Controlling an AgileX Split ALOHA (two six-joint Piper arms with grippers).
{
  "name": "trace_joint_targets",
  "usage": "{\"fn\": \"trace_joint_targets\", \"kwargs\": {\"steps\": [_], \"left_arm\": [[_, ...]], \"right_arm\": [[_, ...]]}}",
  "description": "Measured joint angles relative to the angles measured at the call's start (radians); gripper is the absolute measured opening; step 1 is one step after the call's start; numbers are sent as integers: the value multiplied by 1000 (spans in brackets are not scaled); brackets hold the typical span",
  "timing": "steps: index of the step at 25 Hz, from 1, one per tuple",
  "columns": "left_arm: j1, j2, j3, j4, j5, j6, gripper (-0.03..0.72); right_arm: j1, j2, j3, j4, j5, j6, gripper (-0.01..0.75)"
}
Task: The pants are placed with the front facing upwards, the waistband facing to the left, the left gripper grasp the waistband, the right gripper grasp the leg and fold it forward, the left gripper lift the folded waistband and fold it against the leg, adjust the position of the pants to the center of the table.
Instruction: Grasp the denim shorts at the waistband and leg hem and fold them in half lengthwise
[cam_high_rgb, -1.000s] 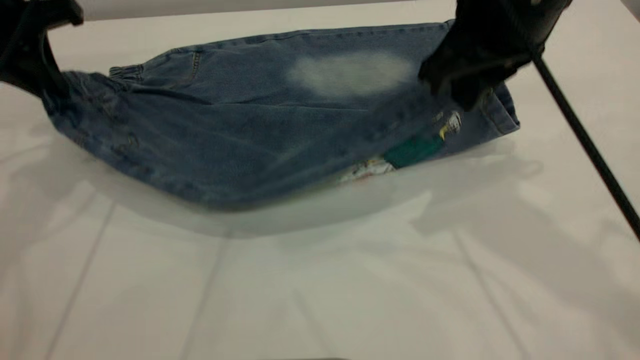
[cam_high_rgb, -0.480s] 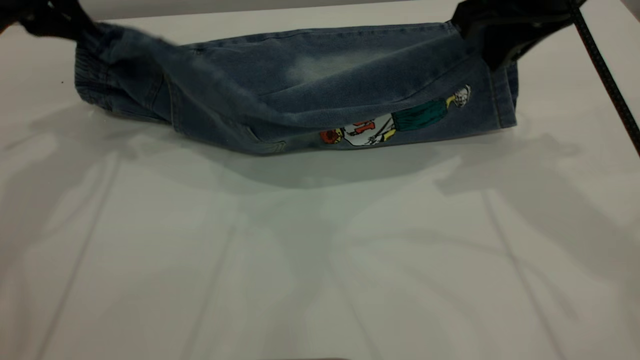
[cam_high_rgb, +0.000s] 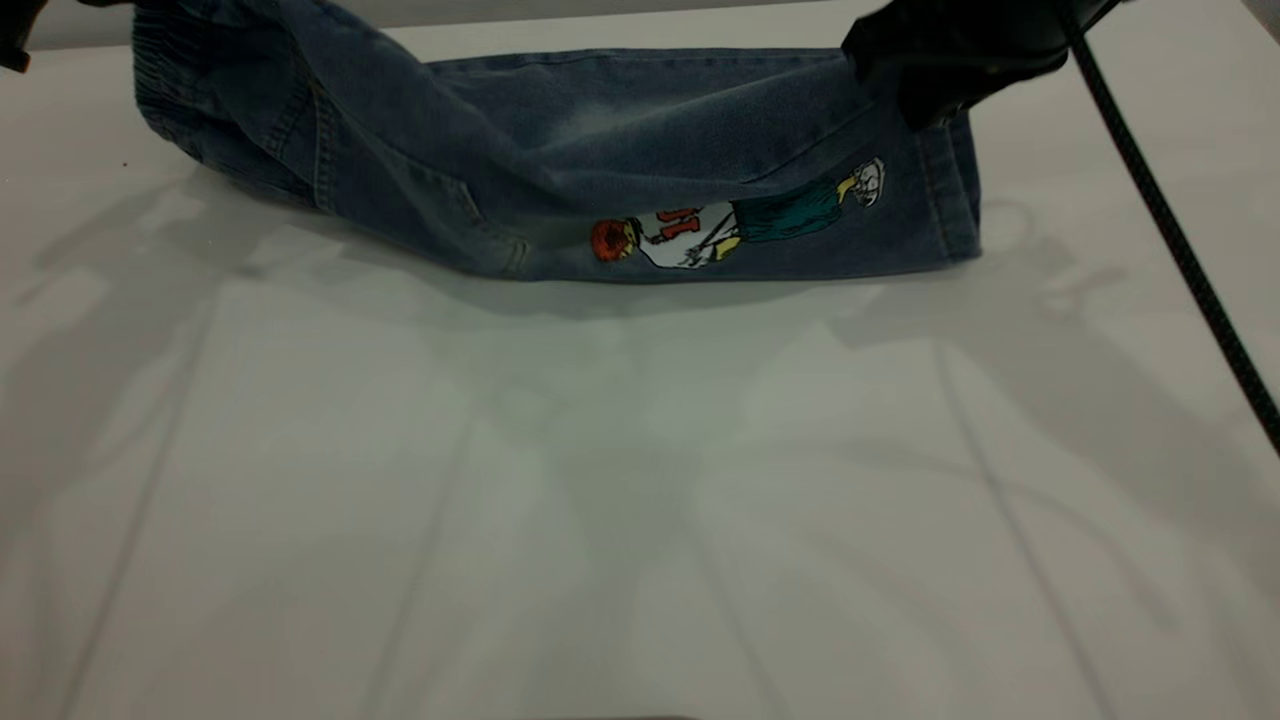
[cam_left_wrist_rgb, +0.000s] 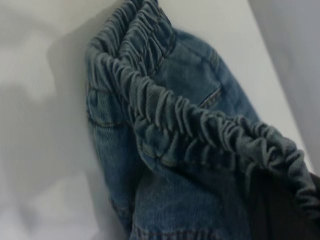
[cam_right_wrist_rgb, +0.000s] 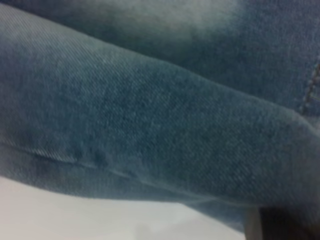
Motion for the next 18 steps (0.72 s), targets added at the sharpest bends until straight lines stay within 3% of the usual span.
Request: {"fn": "trace_joint_targets", "kwargs": {"steps": [10, 18], "left_arm": [[0, 96, -12, -176, -85, 0, 59], [-1, 163, -138, -202, -91, 0, 59]], "right_arm": [[-57, 47, 0, 50, -173, 0, 30], [-61, 96, -61, 71, -276, 0, 30]]}}
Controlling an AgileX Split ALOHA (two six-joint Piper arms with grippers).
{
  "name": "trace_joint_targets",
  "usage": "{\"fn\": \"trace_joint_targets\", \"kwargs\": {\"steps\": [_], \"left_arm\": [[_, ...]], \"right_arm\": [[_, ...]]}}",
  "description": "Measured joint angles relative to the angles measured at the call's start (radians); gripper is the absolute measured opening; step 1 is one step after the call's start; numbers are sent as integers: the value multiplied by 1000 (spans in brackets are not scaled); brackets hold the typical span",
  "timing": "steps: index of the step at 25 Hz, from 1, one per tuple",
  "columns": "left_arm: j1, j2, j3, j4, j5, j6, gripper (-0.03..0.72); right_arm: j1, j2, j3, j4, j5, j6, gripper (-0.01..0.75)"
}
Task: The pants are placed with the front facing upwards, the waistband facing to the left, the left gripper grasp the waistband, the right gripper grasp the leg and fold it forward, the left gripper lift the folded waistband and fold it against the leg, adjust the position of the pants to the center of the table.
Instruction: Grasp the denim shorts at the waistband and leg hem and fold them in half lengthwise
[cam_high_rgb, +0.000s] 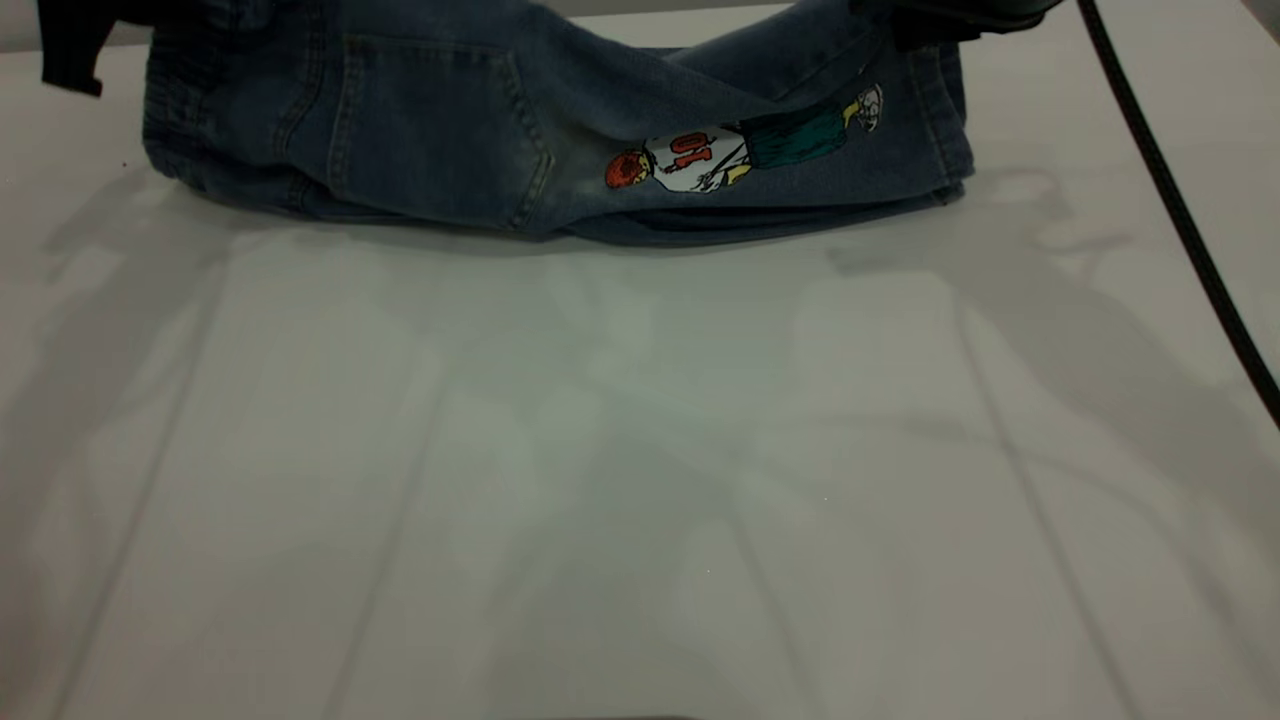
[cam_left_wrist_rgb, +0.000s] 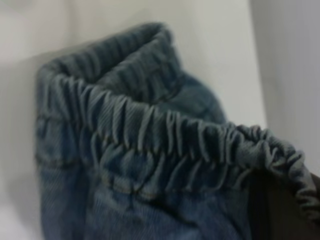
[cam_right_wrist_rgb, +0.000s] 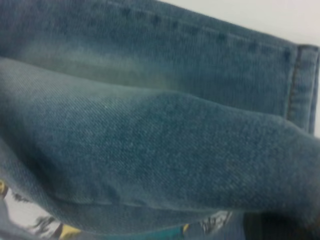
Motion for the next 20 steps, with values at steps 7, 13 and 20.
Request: {"fn": "trace_joint_targets", "kwargs": {"steps": [7, 13, 20], "left_arm": [[0, 66, -74, 0, -28, 0, 59], [0, 110, -113, -1, -80, 0, 59], [0, 142, -119, -5, -154, 0, 69]], "right_arm": [[0, 108, -120, 3, -24, 1, 30], [0, 180, -178, 3, -124, 1, 32], [0, 219, -178, 6, -189, 1, 103]]}}
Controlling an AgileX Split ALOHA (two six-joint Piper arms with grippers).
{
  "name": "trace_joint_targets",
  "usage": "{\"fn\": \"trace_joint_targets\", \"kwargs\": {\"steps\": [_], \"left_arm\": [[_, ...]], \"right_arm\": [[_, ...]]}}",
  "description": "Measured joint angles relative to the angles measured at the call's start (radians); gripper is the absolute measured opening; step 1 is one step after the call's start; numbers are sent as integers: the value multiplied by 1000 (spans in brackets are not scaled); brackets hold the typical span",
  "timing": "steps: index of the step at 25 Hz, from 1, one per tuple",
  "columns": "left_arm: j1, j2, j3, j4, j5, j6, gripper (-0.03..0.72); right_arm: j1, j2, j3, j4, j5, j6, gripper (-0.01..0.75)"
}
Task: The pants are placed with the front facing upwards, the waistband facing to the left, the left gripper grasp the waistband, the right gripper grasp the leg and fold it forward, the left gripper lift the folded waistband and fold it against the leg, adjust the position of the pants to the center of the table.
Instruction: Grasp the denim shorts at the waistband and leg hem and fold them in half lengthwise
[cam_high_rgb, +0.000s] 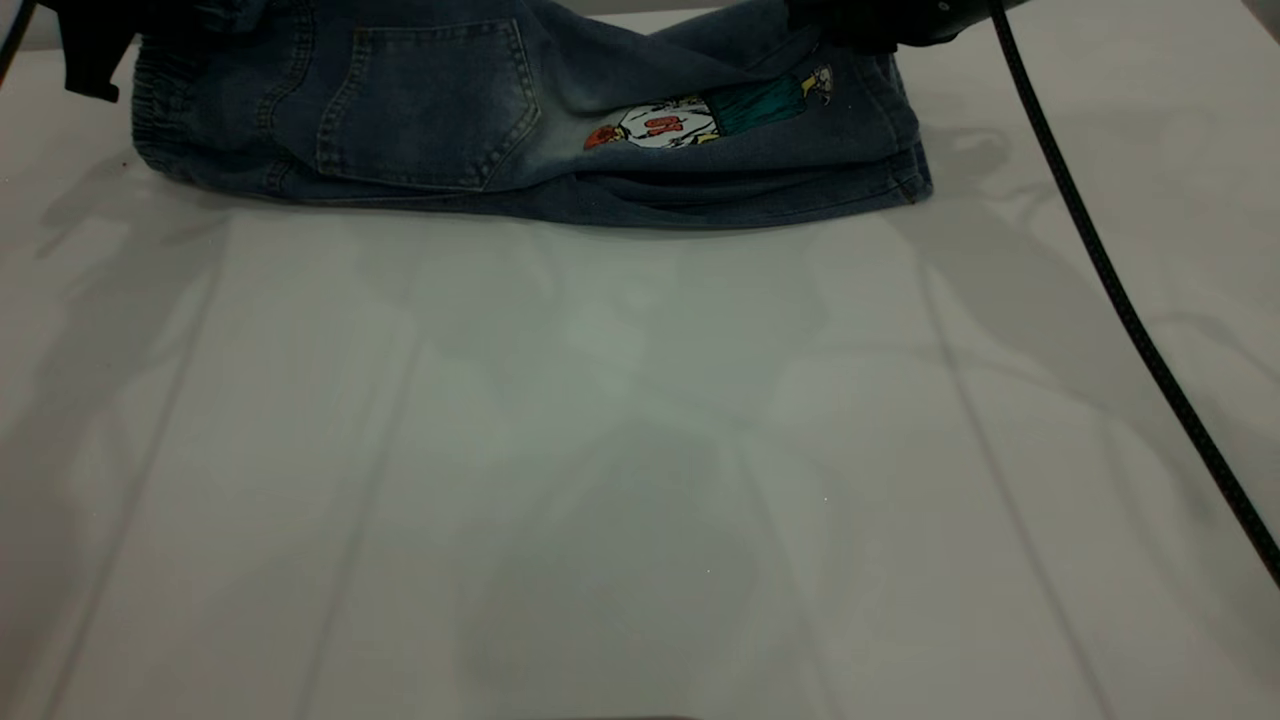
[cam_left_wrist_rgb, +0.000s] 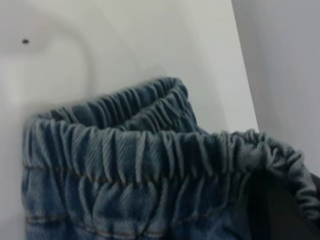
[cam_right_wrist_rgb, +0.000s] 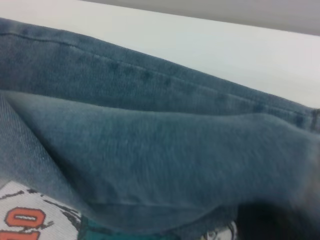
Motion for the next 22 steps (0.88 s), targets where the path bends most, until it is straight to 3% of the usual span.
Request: {"fn": "trace_joint_targets", "kwargs": {"steps": [4, 10, 13, 16, 22], "left_arm": [[0, 1, 0, -1, -11, 0, 121], [0, 1, 0, -1, 9, 0, 319], [0, 1, -1, -1, 30, 4, 384], [0, -10, -1, 6, 68, 43, 404], [1, -108, -1, 218, 162, 449, 407]], "right_arm": [[-1, 0, -2, 11, -10, 0, 251], [-1, 0, -2, 42, 10, 0, 452], [-1, 0, -2, 45, 31, 0, 479], [-1, 0, -2, 46, 58, 0, 482], [-1, -54, -2, 47, 197, -1, 484]]}}
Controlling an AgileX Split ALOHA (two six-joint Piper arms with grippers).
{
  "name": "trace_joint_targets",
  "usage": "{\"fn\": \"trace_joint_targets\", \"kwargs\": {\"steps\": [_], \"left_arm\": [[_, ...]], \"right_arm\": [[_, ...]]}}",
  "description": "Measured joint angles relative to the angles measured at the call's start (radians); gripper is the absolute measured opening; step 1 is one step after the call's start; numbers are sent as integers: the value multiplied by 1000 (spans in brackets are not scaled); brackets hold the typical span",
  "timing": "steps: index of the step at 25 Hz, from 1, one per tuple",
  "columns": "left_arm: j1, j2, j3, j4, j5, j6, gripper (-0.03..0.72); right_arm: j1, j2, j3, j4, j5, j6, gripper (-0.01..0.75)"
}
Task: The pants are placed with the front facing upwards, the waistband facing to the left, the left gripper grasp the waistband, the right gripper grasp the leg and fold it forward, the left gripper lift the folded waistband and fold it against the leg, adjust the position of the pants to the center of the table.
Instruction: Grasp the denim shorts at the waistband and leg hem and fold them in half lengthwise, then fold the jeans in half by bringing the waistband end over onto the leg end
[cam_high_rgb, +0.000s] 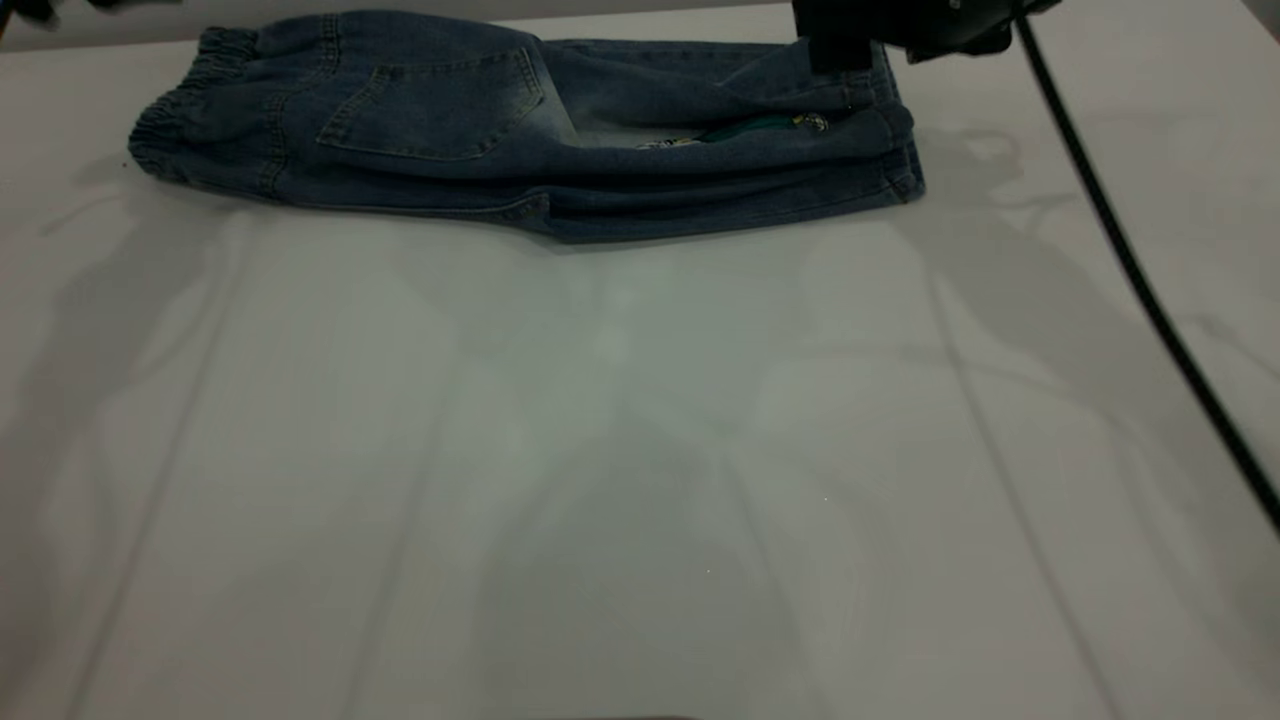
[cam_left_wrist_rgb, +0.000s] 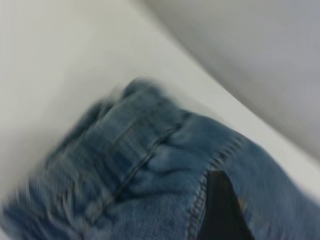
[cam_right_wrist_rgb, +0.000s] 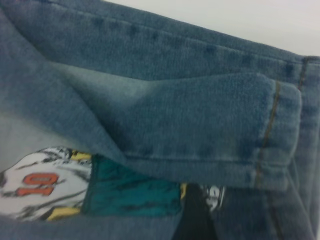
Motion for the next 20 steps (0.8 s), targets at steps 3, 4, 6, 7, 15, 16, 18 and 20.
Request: {"fn": "trace_joint_targets", "kwargs": {"steps": [3, 4, 6, 7, 15, 16, 18, 20], "left_arm": [[6, -57, -1, 76, 116, 233, 407], [8, -74, -1, 85, 162, 293, 407], [12, -97, -1, 97, 243, 355, 407], [16, -106, -1, 101, 284, 367, 407], [40, -120, -49, 407, 553, 363, 407], [39, -120, -63, 457, 576, 342, 407], [39, -120, -98, 592, 623, 285, 407], [39, -121, -128, 734, 658, 202, 407]], "right_arm": [[0, -49, 0, -3, 109, -3, 484], [0, -60, -1, -5, 143, -3, 484], [0, -70, -17, -9, 242, -11, 484], [0, -70, -31, -9, 286, -18, 484], [0, -69, -195, -10, 585, -49, 484], [0, -69, -219, -10, 614, -50, 484], [0, -69, -254, -9, 659, -58, 484], [0, -69, -271, 3, 689, -76, 484]]}}
